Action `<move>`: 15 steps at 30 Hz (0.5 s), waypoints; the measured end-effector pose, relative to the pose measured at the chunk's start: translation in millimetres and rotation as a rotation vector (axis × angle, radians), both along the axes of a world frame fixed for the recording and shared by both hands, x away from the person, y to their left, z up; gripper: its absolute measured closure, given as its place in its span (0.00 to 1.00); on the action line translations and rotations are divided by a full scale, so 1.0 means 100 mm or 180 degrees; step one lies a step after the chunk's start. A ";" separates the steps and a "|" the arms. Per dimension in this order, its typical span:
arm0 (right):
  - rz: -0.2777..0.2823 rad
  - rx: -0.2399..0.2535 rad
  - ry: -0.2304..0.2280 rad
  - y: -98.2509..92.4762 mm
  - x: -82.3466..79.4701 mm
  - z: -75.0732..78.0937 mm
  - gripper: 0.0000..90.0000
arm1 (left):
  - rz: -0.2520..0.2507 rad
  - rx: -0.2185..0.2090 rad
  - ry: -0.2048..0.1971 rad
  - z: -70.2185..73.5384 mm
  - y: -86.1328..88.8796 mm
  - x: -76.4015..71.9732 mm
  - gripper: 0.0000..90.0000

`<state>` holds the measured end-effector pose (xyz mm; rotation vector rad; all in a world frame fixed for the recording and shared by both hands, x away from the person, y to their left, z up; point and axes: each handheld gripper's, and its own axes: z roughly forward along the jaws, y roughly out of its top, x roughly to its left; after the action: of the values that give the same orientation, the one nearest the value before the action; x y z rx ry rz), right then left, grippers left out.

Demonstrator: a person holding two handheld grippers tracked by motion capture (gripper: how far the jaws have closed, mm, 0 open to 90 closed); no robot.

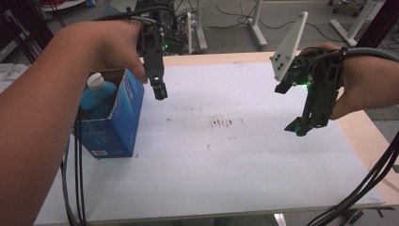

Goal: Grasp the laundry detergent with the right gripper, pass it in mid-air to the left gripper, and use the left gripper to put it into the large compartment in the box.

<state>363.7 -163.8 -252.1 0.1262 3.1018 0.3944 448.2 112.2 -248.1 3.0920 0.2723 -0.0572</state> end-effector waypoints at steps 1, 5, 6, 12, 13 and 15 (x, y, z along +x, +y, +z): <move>-0.0003 0.0005 -0.0003 0.00 0.00 0.00 0.01 | 0.0002 0.0000 0.0004 0.00 0.00 0.00 0.02; 0.0001 0.0004 -0.0011 0.01 0.01 0.01 0.01 | -0.0013 0.0004 0.0001 -0.01 0.01 0.00 0.02; 0.0002 0.0002 -0.0016 0.01 0.01 0.01 0.01 | -0.0009 0.0013 0.0001 0.00 0.01 0.01 0.02; -0.0005 0.0003 -0.0013 0.00 0.01 0.00 0.01 | -0.0016 0.0014 0.0017 -0.02 0.00 0.02 0.02; -0.0013 -0.0002 -0.0009 0.00 0.02 0.01 0.01 | -0.0015 0.0004 0.0010 -0.02 0.00 0.02 0.02; -0.0020 0.0012 -0.0015 -0.01 0.02 0.00 0.01 | -0.0037 0.0002 0.0018 -0.02 -0.02 0.02 0.02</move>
<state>365.5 -164.7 -251.7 0.1349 3.0955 0.3997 450.6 110.5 -250.3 3.0946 0.2548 -0.0662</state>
